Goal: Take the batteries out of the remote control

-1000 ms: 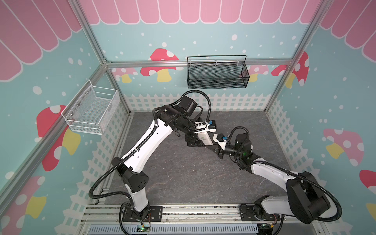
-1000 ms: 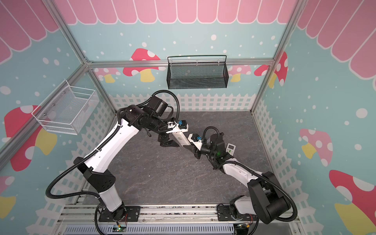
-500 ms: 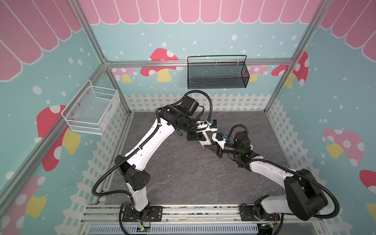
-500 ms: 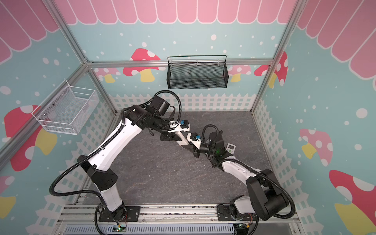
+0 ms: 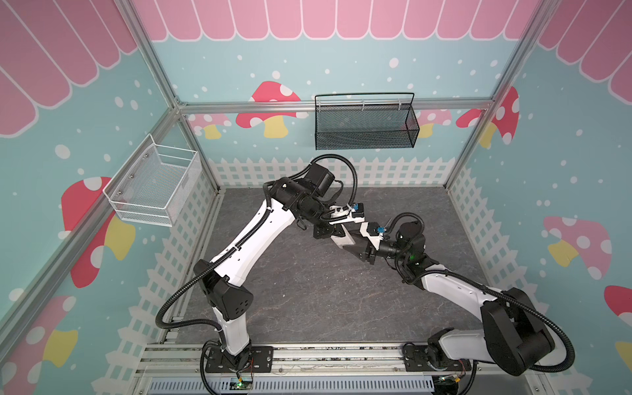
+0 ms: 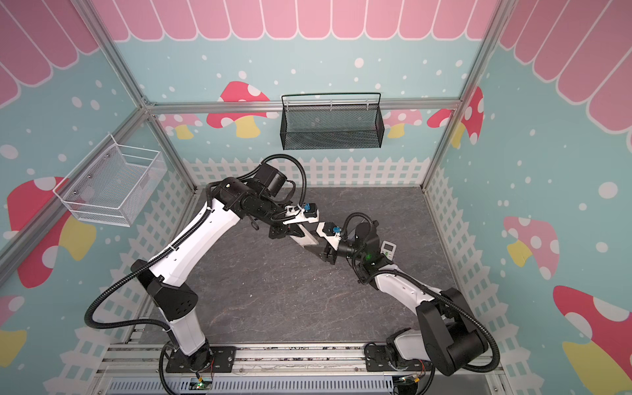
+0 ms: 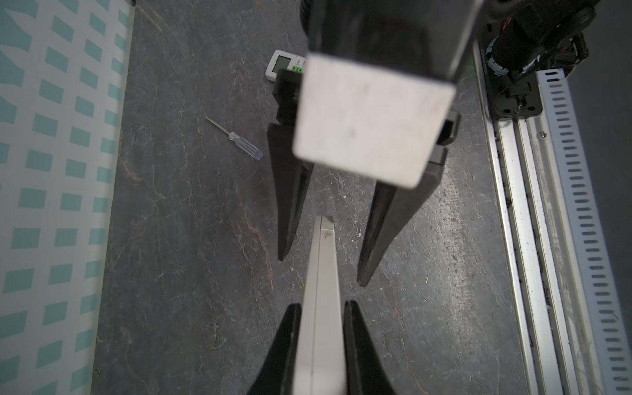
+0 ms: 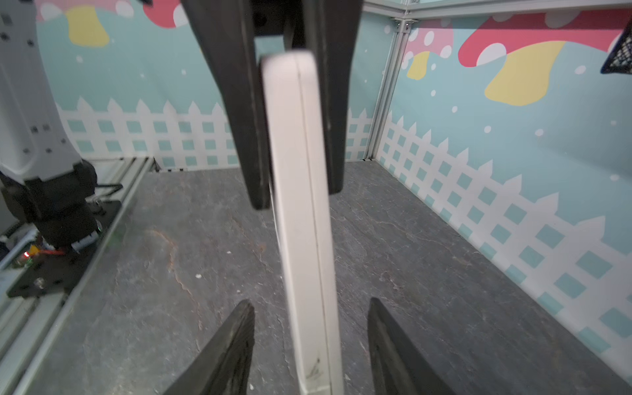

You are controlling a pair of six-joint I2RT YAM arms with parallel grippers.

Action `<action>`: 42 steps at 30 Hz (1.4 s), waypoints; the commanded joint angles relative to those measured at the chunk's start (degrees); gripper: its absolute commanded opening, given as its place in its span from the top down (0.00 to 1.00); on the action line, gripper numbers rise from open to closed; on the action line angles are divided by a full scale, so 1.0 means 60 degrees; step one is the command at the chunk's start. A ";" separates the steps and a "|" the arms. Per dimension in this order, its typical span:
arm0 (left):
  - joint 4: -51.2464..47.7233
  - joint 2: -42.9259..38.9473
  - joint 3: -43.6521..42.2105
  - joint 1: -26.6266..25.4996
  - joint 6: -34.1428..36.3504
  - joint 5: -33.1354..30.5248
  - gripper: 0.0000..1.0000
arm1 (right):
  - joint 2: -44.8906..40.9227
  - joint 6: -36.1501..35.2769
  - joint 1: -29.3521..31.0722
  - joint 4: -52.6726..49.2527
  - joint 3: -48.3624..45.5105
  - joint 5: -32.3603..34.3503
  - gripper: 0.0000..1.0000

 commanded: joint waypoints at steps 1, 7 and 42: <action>0.0252 -0.0175 -0.0075 0.0056 -0.0728 -0.0090 0.95 | -0.0670 0.0315 -0.0134 0.0742 -0.0560 0.0364 0.38; 0.1034 -0.0600 -0.0390 0.0413 -0.2868 0.0230 1.00 | -0.2410 0.1041 -0.0342 0.1054 -0.2170 0.1745 0.32; 1.0936 -0.2058 -0.8940 0.3315 -1.4841 0.3534 1.00 | -0.2733 0.6330 -0.0346 -0.2099 -0.2408 0.6424 0.04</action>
